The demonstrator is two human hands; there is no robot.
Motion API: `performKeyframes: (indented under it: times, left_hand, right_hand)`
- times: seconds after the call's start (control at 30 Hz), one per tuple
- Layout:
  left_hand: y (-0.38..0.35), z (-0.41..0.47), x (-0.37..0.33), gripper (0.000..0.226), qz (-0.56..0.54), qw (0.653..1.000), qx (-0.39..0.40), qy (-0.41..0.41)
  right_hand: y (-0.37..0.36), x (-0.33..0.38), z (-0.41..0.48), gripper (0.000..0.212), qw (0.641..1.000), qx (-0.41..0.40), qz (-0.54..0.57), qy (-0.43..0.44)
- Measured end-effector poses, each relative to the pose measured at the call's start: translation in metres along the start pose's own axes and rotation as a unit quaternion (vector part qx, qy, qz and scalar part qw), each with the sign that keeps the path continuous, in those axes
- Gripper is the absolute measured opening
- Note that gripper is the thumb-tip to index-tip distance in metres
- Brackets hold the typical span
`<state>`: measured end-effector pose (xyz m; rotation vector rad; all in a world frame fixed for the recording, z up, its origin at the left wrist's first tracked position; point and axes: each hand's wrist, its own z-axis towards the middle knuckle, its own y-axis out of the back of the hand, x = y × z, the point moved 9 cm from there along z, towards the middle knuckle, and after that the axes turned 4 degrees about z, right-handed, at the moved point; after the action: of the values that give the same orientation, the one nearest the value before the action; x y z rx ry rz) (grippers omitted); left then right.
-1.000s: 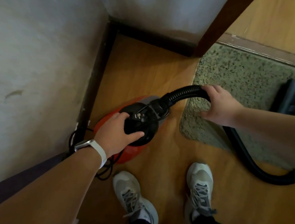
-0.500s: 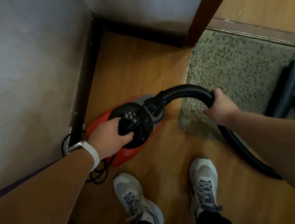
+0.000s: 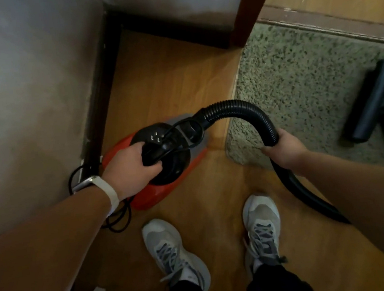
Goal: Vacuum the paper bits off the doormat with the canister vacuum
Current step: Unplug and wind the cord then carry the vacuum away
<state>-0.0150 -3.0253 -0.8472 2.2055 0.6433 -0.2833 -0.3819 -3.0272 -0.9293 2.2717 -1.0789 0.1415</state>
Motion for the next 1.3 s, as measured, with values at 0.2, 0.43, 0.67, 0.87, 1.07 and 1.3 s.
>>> performKeyframes:
  times: [0.2,0.43,0.67,0.87,1.07,1.3]
  left_hand:
    - [0.024,-0.034,-0.011,0.014,-0.031,0.999,-0.020,0.031]
    - [0.078,-0.102,-0.052,0.015,-0.026,0.998,-0.036,0.035]
    - [0.152,-0.186,-0.112,0.011,-0.044,0.995,-0.079,0.047]
    - [0.225,-0.257,-0.185,0.014,-0.077,0.989,-0.115,0.058]
    - [0.289,-0.326,-0.267,0.011,-0.089,0.986,-0.139,0.023]
    - [0.331,-0.393,-0.347,0.011,-0.150,0.976,-0.160,-0.008]
  right_hand:
    - [0.057,0.010,-0.056,0.030,0.998,-0.037,0.053,0.012]
    - [0.115,0.023,-0.141,0.030,0.998,0.020,-0.048,-0.024]
    - [0.210,0.110,-0.247,0.028,0.993,-0.078,-0.063,0.058]
    - [0.298,0.184,-0.353,0.038,0.982,-0.124,-0.106,0.099]
    - [0.376,0.213,-0.457,0.041,0.975,-0.175,-0.048,0.130]
    - [0.416,0.237,-0.550,0.033,0.957,-0.214,0.071,0.184]
